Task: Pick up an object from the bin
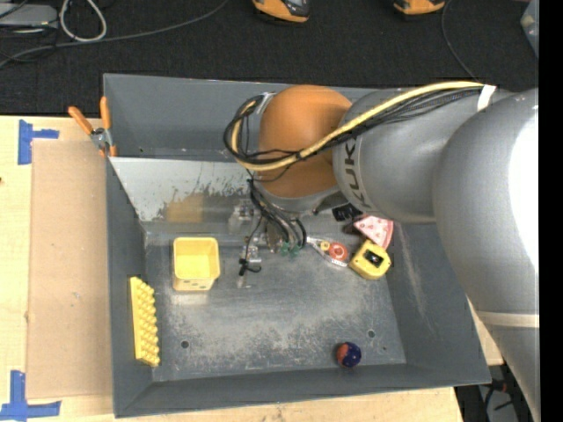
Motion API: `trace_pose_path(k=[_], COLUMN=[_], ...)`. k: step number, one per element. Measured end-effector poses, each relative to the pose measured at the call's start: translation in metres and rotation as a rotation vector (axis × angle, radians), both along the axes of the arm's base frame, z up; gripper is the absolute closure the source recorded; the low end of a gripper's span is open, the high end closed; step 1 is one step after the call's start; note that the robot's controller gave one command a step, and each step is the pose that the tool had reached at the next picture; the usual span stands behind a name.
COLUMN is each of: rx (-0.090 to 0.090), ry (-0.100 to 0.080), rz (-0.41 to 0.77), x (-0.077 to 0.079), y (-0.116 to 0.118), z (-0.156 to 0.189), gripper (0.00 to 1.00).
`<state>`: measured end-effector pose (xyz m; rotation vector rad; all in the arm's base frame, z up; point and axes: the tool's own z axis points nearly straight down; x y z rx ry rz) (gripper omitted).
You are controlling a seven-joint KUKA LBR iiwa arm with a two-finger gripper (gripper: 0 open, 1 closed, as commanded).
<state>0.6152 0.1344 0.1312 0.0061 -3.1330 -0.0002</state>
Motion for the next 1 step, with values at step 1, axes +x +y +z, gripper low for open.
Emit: trace_pose_path(k=[1], rx=[0.001], ry=[-0.007], rz=[-0.003], x=[0.002], y=[-0.0005], z=[0.0049], gripper=[0.0])
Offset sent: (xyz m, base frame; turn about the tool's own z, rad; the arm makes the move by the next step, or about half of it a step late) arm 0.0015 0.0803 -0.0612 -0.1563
